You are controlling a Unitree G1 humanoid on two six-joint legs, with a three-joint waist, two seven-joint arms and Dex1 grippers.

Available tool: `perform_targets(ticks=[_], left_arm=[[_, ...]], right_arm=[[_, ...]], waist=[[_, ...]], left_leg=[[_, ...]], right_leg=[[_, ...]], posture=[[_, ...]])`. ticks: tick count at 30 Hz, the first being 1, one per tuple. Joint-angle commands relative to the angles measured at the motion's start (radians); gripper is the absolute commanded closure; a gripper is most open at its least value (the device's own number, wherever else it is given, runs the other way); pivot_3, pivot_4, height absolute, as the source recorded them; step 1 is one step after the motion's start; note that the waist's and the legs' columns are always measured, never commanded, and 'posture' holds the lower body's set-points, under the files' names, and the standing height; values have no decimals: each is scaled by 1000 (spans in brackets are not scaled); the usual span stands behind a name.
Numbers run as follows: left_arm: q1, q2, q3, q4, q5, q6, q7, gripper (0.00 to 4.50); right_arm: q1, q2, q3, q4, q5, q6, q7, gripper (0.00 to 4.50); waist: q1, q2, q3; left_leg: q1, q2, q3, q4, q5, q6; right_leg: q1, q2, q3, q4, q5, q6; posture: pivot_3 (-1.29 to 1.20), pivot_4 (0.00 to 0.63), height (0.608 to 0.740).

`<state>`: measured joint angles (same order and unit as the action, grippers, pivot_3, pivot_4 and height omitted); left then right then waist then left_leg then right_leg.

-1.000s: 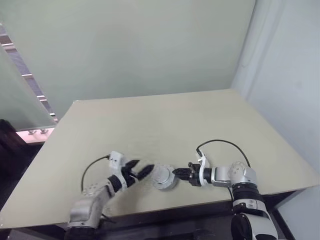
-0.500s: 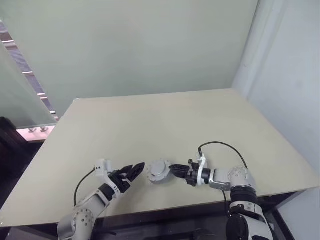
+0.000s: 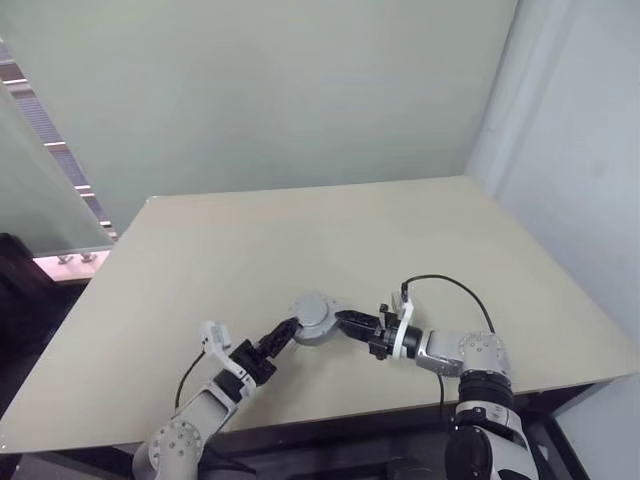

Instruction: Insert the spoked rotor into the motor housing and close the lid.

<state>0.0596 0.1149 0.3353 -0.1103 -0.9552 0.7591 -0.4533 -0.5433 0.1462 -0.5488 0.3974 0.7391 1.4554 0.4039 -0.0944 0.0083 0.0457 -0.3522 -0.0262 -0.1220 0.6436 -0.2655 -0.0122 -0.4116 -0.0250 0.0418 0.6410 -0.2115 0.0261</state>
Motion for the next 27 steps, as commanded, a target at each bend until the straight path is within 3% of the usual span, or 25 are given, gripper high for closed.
perform_targets(ticks=[1,7,15,24,27], left_arm=[[-37,-26,4,-9,-57,6,10,0],[-65,-56,-33,25,-70,37,10,0],[-80,-77,-9,56,-101,33,32,2027],[-88,-98,14,68,-120,-19,50,2167],[-107,-117,45,81,-125,-72,68,2228]], right_arm=[[-35,13,17,-59,67,12,12,3286],[-23,14,33,-74,75,16,3,3286],[-6,9,49,-97,76,11,-2,3286],[18,-8,125,-127,56,-71,27,3286],[35,-40,203,-155,39,-123,71,2274]], waist=[[0,0,0],[0,0,0],[0,0,0],[0,0,0],[0,0,0]], left_leg=[[0,0,0,0,0,0],[0,0,0,0,0,0],[-2,0,0,0,0,0],[-5,0,0,1,0,0],[-5,-1,0,1,0,0]], right_leg=[[0,0,0,0,0,0],[0,0,0,0,0,0],[-1,0,0,0,0,0],[-3,1,1,0,0,0],[-3,0,1,0,0,0]], posture=[[0,0,740],[0,0,740],[0,0,740],[0,0,740],[0,0,740]])
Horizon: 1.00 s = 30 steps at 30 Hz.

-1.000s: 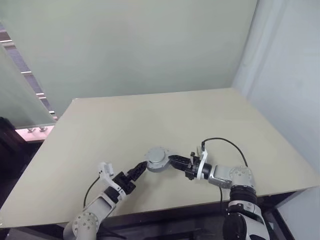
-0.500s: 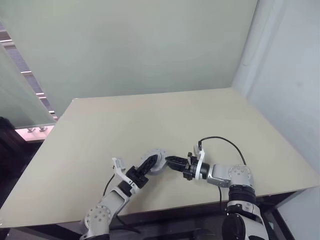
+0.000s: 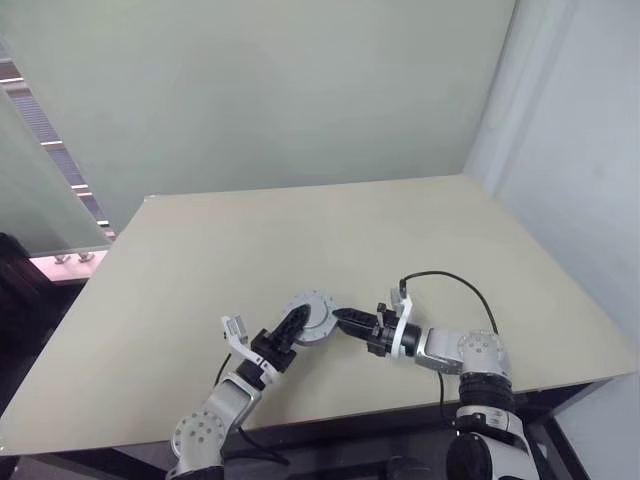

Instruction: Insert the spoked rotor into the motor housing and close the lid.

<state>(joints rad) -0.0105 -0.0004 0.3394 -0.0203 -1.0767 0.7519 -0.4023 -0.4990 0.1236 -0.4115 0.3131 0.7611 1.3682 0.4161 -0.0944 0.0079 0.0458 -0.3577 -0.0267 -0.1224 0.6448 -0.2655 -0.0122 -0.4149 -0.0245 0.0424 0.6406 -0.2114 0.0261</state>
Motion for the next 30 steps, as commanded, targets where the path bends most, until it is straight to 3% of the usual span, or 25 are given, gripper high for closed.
perform_targets(ticks=[1,5,7,13,19,24,30], left_arm=[[-43,-5,50,-5,-7,-79,23,2383],[-61,-3,80,1,-18,-121,41,2468],[-67,1,89,0,-9,-140,47,2470],[-105,32,129,34,92,-275,85,2472],[-173,108,124,186,354,-506,160,2480],[-221,151,118,311,469,-623,168,2482],[-225,169,93,378,541,-661,155,2482]], right_arm=[[-1,-28,92,-87,19,-41,79,1913],[27,-50,168,-136,-30,-163,84,386],[40,-61,202,-146,-68,-243,83,0],[122,-170,442,-245,-217,-499,212,0],[167,-284,676,-274,-446,-843,301,0],[157,-306,740,-219,-541,-1011,323,0],[150,-297,748,-191,-574,-1063,328,0]], waist=[[0,0,0],[0,-1,0],[0,-1,0],[13,-3,1],[19,-6,1],[27,-11,2],[47,-13,2]], left_leg=[[0,0,0,0,0,0],[0,0,0,0,0,0],[-1,0,0,0,0,0],[-1,-1,0,0,0,0],[-1,0,0,0,0,-1],[-1,-1,-1,1,0,-1],[-1,-1,-1,1,0,-2]], right_leg=[[0,0,0,0,0,0],[0,0,0,0,0,0],[-1,0,0,0,0,0],[-1,0,1,-1,0,0],[-1,1,1,0,0,0],[-1,0,1,0,0,0],[-1,0,1,0,1,-1]], posture=[[0,0,740],[0,0,740],[0,0,740],[0,0,740],[0,0,740],[0,0,740],[0,0,740]])
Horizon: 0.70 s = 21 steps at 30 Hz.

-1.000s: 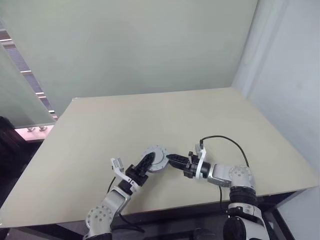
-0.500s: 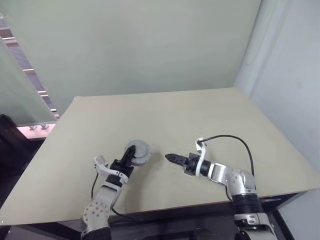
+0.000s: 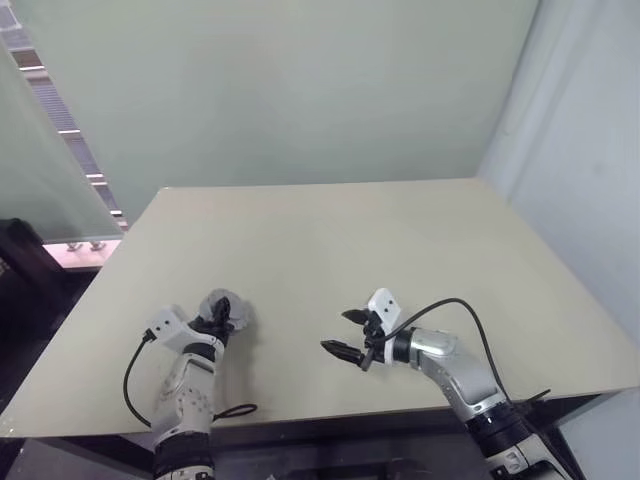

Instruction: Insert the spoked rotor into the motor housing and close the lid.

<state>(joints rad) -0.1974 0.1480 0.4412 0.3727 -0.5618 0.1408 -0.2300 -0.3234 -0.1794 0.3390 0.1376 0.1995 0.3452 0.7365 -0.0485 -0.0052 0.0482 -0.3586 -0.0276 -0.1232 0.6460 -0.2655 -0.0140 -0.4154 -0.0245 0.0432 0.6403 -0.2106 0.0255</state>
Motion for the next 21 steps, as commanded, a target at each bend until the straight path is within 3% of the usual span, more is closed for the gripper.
perform_targets(ticks=[1,4,5,10,11,16,21], left_arm=[[-39,21,-8,-6,34,-52,-12,2482],[-38,29,-8,21,68,-54,17,2482],[-37,33,-9,29,82,-55,29,1738],[-16,51,-21,33,157,-81,80,161],[-7,58,-24,28,175,-86,90,39],[48,80,-35,-43,230,-144,94,39],[128,75,-26,-235,150,-127,25,39]], right_arm=[[-26,8,-2,-15,-16,-44,8,0],[-26,10,-1,-15,-27,-50,7,0],[-26,9,-1,-15,-31,-51,6,0],[-23,4,6,-13,-53,-53,7,0],[-22,4,7,-12,-56,-54,8,0],[-22,5,2,-8,-64,-59,6,0],[-23,-4,-12,-9,-63,-37,-1,0]], waist=[[1,0,0],[0,0,0],[0,0,0],[0,0,0],[0,0,0],[0,0,0],[0,0,0]], left_leg=[[0,0,-1,0,0,0],[1,0,-1,0,0,0],[3,1,-1,0,0,0],[8,1,0,0,0,0],[8,1,0,0,0,0],[8,1,0,0,0,0],[8,1,0,0,0,-1]], right_leg=[[0,0,0,0,0,0],[1,0,0,1,0,-1],[2,0,-1,1,0,-1],[6,0,-1,1,0,-1],[6,0,-1,1,0,-1],[6,0,-1,1,0,-1],[6,0,-1,1,0,-1]], posture=[[0,0,740],[0,0,740],[0,0,740],[0,0,740],[0,0,740],[0,0,740],[0,0,740]])
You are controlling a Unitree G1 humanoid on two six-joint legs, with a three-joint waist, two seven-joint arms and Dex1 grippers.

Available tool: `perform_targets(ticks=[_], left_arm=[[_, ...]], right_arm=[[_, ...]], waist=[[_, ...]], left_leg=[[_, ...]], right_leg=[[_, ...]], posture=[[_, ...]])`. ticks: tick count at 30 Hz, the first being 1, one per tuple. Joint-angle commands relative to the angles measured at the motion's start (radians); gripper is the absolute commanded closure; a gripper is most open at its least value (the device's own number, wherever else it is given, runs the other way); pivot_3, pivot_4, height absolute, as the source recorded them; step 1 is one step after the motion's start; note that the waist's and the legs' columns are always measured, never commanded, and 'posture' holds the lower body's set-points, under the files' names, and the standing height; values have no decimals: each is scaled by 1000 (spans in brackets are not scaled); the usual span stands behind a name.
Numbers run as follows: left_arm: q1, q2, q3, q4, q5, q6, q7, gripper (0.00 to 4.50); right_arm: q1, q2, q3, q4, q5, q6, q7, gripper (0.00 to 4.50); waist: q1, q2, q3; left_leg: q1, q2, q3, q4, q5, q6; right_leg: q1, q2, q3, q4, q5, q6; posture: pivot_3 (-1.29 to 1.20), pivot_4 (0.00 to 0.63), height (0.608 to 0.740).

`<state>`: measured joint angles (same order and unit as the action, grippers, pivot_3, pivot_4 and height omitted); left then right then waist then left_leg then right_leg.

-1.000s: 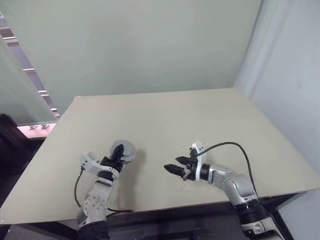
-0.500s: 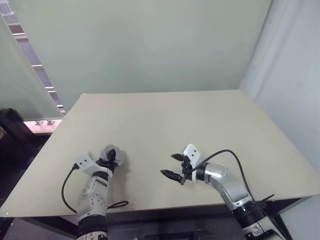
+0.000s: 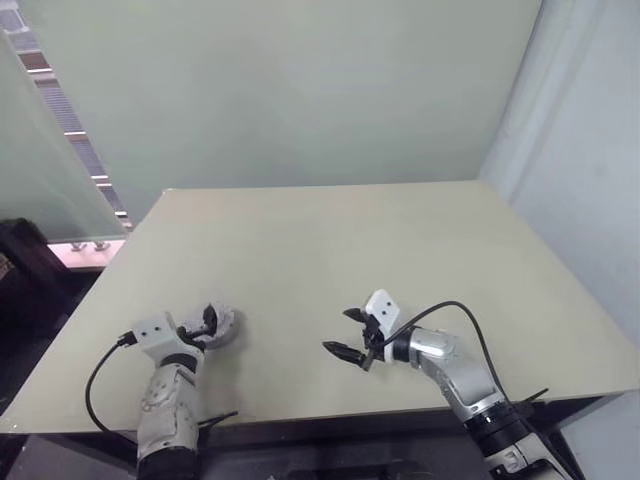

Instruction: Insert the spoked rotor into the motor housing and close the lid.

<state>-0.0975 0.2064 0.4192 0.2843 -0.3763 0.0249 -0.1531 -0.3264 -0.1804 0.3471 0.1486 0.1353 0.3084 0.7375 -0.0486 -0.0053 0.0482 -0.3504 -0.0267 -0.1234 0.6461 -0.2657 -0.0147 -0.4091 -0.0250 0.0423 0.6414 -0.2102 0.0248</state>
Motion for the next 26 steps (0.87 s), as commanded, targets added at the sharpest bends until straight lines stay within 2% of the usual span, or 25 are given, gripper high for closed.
perform_targets(ticks=[1,6,11,26], left_arm=[[53,23,-19,-196,-43,4,-78,39],[225,122,-166,-502,-89,139,-286,39],[328,229,-271,-704,-86,267,-370,39],[414,186,-269,-765,-77,304,-325,39]], right_arm=[[-21,-4,-28,-23,8,10,-4,0],[-39,1,-114,-38,56,59,-41,0],[-44,-10,-169,-55,77,70,-51,0],[17,-27,-159,-72,52,42,-57,0]], waist=[[0,0,0],[-1,1,1],[-1,3,2],[-1,4,2]], left_leg=[[0,0,0,0,0,0],[1,0,2,0,0,0],[1,1,2,0,0,0],[3,3,4,-1,0,0]], right_leg=[[0,0,0,0,0,0],[0,0,1,0,0,0],[0,0,1,0,-2,-3],[0,1,1,0,-2,-3]], posture=[[0,0,740],[0,0,740],[0,0,740],[0,0,740]])
